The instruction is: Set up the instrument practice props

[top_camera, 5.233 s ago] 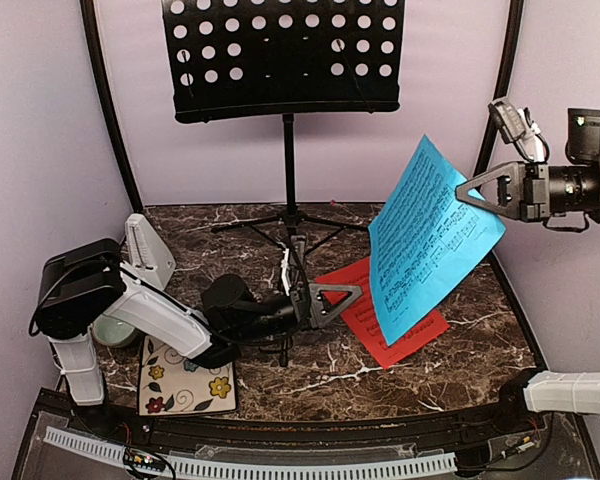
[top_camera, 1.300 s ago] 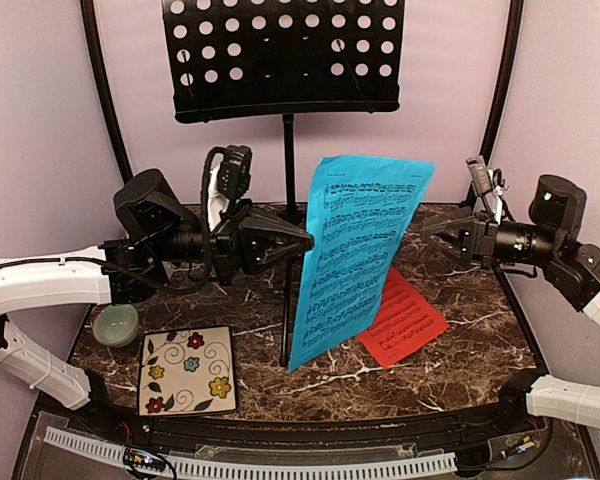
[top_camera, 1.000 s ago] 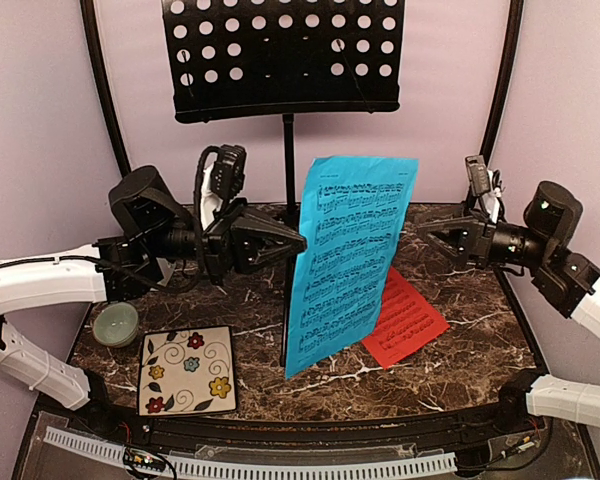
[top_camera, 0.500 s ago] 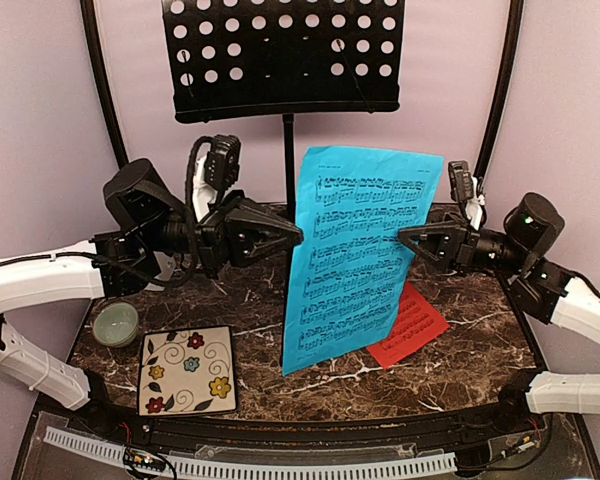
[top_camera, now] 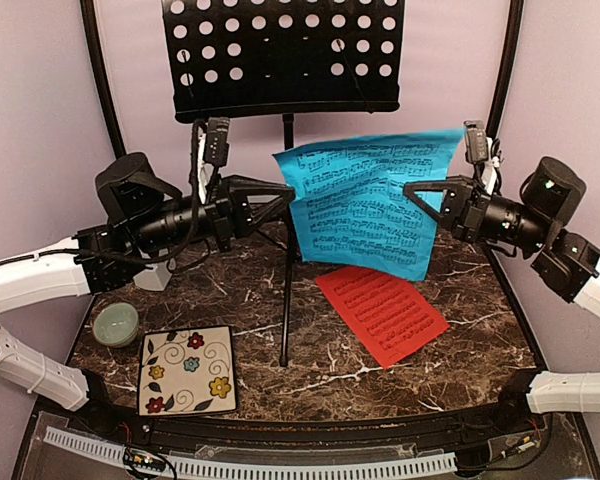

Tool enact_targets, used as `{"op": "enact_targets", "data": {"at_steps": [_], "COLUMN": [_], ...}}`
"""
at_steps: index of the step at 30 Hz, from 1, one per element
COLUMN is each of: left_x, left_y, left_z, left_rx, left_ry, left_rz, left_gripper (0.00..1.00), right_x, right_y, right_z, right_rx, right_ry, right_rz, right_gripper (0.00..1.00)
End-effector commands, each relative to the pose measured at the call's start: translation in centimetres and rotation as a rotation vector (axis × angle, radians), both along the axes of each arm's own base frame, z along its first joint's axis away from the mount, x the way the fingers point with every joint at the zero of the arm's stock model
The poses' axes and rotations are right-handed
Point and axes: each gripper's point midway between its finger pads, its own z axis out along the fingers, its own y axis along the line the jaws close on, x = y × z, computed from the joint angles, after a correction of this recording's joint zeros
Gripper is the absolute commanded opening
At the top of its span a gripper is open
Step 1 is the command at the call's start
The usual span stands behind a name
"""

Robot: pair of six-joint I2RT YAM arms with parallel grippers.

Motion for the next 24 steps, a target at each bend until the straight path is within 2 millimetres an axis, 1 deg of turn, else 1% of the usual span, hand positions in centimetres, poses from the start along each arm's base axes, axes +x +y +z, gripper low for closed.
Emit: {"op": "enact_targets", "data": {"at_steps": [1,2,4,6,9,13,15,20,21,24], "left_x": [2.9,3.5,3.9,4.1,5.1,7.2,8.0,8.9,9.2,10.4], "left_y": [2.2,2.9,4.5,6.4,9.8,14.3,15.9,16.9,17.2,17.8], "left_z": [1.7,2.1,3.5,5.0,7.1,9.5,10.7,13.2,13.7,14.0], "left_rx": [0.03,0.036,0.021,-0.014,-0.032,-0.015,0.002,0.019,0.013,0.024], "left_ry": [0.0,-0.002,-0.027,-0.051,-0.101,-0.133,-0.14,-0.157,-0.152,-0.117], "left_rz": [0.225,0.282,0.357,0.435,0.61,0.888,0.993,1.054,1.056,1.047], "left_gripper": [0.13,0.23,0.36,0.43,0.52,0.56,0.58,0.59,0.59,0.59], "right_x": [2.0,2.1,2.1,2.2,2.7,3.2,3.7,5.1,5.4,6.2], "right_y": [-1.0,-1.0,-1.0,-1.1,-0.6,0.5,1.3,3.1,3.5,4.4], "right_z": [2.6,3.4,4.8,6.9,9.1,11.9,13.2,16.9,18.0,19.8], "right_rx": [-0.037,-0.035,-0.031,-0.022,-0.032,-0.017,-0.015,0.036,0.05,0.082], "right_ry": [-0.041,-0.053,-0.084,-0.121,-0.149,-0.168,-0.161,-0.121,-0.124,-0.122], "right_rz": [-0.148,-0.155,-0.162,-0.173,-0.168,-0.131,-0.112,-0.066,-0.058,-0.047], "right_gripper": [0.0,0.0,0.0,0.0,0.0,0.0,0.0,0.0,0.0,0.0]}}
